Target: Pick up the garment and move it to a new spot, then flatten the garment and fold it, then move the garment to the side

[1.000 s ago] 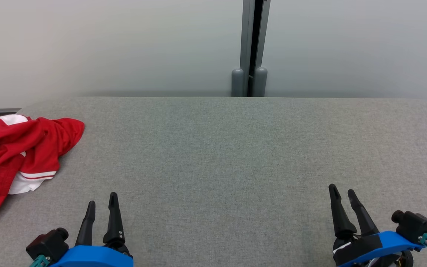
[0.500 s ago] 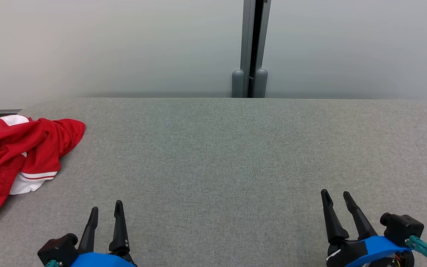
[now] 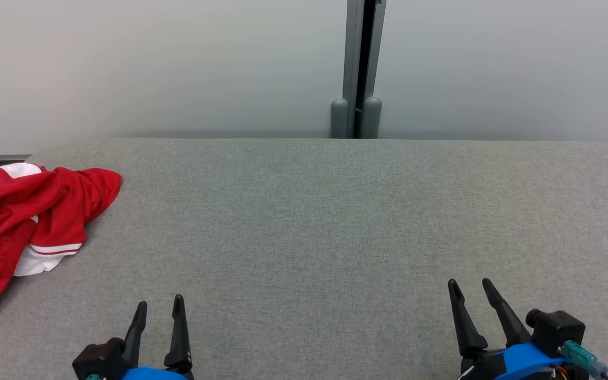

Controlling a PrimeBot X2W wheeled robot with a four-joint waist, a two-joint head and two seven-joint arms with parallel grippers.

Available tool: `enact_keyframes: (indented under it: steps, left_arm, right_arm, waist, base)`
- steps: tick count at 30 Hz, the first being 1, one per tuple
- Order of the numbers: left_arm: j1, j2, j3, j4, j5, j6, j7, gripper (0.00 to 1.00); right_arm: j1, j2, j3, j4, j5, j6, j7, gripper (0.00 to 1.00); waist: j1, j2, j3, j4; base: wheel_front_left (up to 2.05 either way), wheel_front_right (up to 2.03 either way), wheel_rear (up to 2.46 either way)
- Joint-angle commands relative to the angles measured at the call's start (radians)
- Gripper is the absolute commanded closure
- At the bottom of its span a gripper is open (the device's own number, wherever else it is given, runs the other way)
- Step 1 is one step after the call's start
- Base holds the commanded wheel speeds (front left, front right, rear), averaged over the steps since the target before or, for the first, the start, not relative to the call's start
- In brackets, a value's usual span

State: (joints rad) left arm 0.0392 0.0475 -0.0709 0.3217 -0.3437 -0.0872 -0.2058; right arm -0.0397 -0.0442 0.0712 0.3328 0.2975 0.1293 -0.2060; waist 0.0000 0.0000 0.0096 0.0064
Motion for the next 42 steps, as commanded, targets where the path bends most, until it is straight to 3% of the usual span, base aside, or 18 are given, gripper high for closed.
enact_keyframes:
  steps: [1,28,42]
  left_arm:
    - [0.003,0.004,0.0,-0.001,0.02,0.007,-0.009,0.0]
    - [0.013,0.004,-0.014,0.046,0.167,0.01,-0.061,0.0]
    - [0.005,0.004,-0.014,0.059,0.154,0.015,-0.061,0.0]
  right_arm:
    - [0.005,-0.007,0.003,-0.001,-0.019,0.002,-0.008,0.0]
    - [0.005,-0.009,0.011,0.015,-0.223,0.002,-0.062,0.0]
    - [0.003,-0.009,0.007,0.018,-0.217,0.002,-0.061,0.0]
  waist:
    - [0.0,0.0,0.0,0.0]
    - [0.0,0.0,0.004,0.004]
    - [0.0,0.0,0.004,0.004]
  base:
    - [0.0,0.0,0.0]
    - [0.0,0.0,0.0]
    - [0.0,0.0,0.0]
